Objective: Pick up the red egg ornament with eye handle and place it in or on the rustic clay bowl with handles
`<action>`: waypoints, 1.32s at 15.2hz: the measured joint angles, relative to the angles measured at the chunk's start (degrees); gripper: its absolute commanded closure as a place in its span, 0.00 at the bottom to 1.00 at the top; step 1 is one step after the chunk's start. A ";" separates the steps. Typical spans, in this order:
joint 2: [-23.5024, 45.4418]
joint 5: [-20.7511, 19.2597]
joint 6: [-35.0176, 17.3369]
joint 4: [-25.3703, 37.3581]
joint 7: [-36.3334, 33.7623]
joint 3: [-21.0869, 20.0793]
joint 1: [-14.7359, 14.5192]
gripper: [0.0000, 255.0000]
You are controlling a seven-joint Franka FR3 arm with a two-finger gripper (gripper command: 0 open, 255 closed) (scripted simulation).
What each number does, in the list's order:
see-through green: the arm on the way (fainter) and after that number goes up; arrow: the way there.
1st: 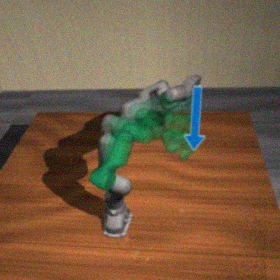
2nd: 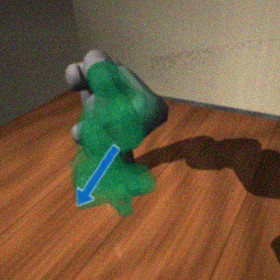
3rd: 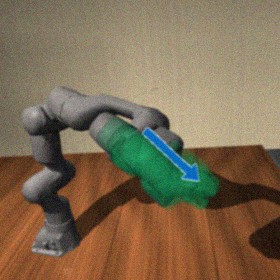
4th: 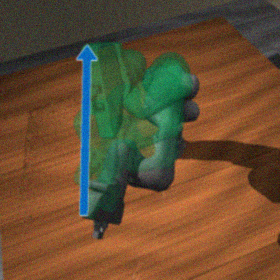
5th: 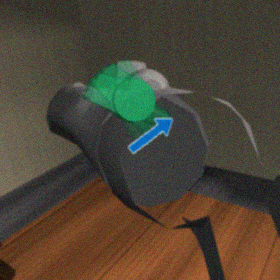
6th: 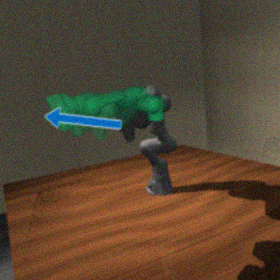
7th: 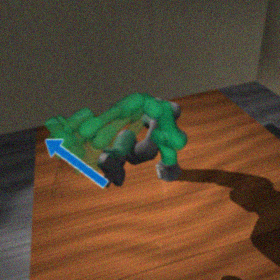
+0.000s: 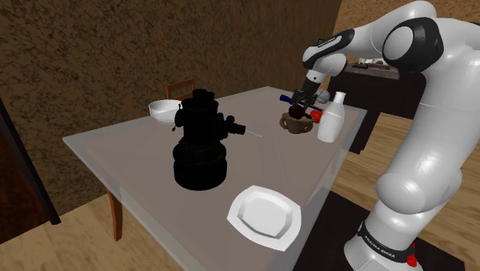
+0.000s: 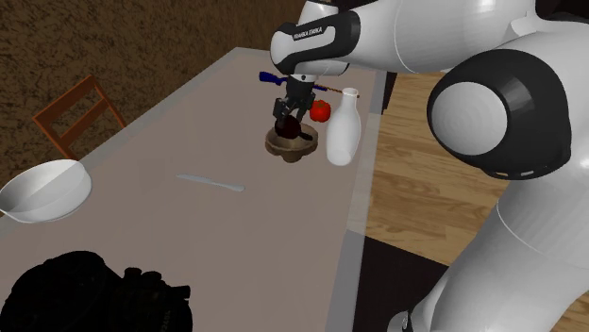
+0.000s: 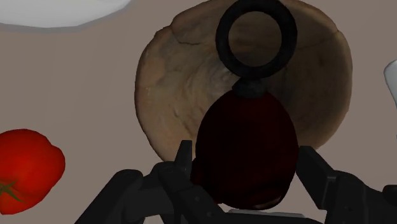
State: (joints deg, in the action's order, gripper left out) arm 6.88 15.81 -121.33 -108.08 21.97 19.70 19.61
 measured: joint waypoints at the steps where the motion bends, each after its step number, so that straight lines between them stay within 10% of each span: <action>1: 0.00 0.00 0.00 0.00 0.00 0.00 0.00 1.00; 18: -1.39 -1.27 5.45 4.36 -1.62 0.18 -0.01 1.00; 19: -1.41 -1.27 5.46 4.37 -1.62 0.18 -0.01 0.00; 20: -1.39 -1.27 5.46 4.37 -1.62 0.18 -0.01 0.00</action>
State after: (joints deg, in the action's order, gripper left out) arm 5.48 14.54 -115.87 -103.71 20.35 19.88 19.60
